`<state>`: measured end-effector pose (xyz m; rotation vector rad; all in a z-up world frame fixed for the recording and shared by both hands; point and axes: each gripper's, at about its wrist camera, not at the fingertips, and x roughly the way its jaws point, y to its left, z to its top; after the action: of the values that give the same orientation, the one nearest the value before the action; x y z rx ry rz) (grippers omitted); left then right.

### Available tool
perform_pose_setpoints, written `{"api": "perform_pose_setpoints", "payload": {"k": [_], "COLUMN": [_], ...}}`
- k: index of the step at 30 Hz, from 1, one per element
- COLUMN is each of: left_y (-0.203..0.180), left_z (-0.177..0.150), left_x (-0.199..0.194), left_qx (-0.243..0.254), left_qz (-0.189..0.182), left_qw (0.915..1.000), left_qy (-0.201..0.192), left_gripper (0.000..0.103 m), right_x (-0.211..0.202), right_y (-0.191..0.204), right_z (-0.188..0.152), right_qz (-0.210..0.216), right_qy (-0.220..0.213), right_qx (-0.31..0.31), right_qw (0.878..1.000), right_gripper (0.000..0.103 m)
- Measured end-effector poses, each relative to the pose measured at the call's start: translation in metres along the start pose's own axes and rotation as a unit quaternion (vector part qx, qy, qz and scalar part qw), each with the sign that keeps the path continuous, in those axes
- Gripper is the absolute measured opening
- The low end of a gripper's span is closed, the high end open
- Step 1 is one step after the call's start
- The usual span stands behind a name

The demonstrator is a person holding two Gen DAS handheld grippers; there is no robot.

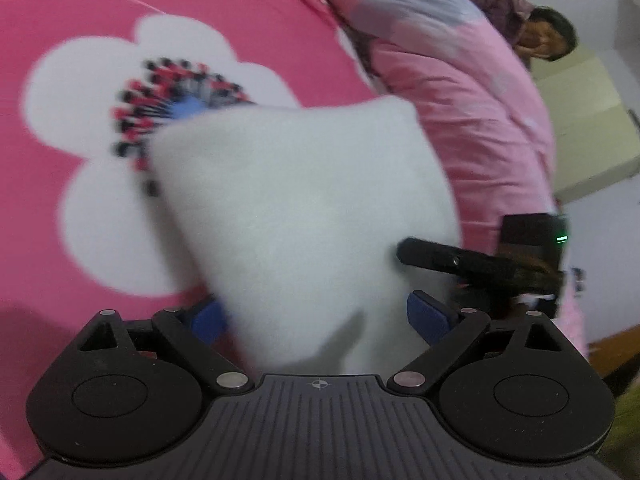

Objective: Fold clothes
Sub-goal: 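Close both grippers on the folded sweater end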

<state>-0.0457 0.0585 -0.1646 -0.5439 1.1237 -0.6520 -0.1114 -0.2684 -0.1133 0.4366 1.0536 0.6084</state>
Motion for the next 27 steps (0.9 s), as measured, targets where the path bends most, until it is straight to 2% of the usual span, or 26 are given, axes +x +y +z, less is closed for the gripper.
{"api": "perform_pose_setpoints", "payload": {"k": [2, 4, 11, 13, 19, 21, 23, 27], "left_y": [0.002, 0.005, 0.014, 0.014, 0.016, 0.016, 0.017, 0.019], "left_z": [0.003, 0.007, 0.021, 0.028, 0.017, 0.014, 0.01, 0.002], "left_x": [-0.003, -0.003, 0.027, 0.032, 0.032, 0.032, 0.032, 0.032], "left_qx": [0.004, 0.001, -0.013, -0.016, -0.022, -0.024, -0.025, -0.029], "left_qz": [0.011, 0.017, 0.006, 0.001, -0.011, -0.015, -0.019, -0.028], "left_qw": [0.9997, 0.9993, 0.9996, 0.9995, 0.9992, 0.9991, 0.9989, 0.9985], "left_qy": [-0.02, -0.032, -0.024, -0.028, -0.031, -0.033, -0.034, -0.036], "left_gripper": [0.094, 0.095, 0.096, 0.098, 0.099, 0.099, 0.099, 0.099], "right_x": [-0.007, -0.021, -0.021, -0.01, 0.044, 0.057, 0.053, 0.04], "right_y": [0.003, -0.002, -0.061, -0.074, -0.085, -0.084, -0.087, -0.083], "right_z": [0.003, 0.008, 0.041, 0.054, 0.095, 0.097, 0.088, 0.063], "right_qz": [-0.012, -0.017, 0.033, 0.051, 0.1, 0.114, 0.129, 0.153], "right_qy": [0.004, -0.009, -0.035, -0.033, -0.025, -0.024, -0.016, 0.025], "right_qx": [-0.024, -0.027, 0.079, 0.089, 0.102, 0.1, 0.087, 0.062], "right_qw": [1.0, 0.999, 0.996, 0.994, 0.989, 0.988, 0.988, 0.986], "right_gripper": [0.102, 0.102, 0.102, 0.102, 0.103, 0.103, 0.103, 0.102]}}
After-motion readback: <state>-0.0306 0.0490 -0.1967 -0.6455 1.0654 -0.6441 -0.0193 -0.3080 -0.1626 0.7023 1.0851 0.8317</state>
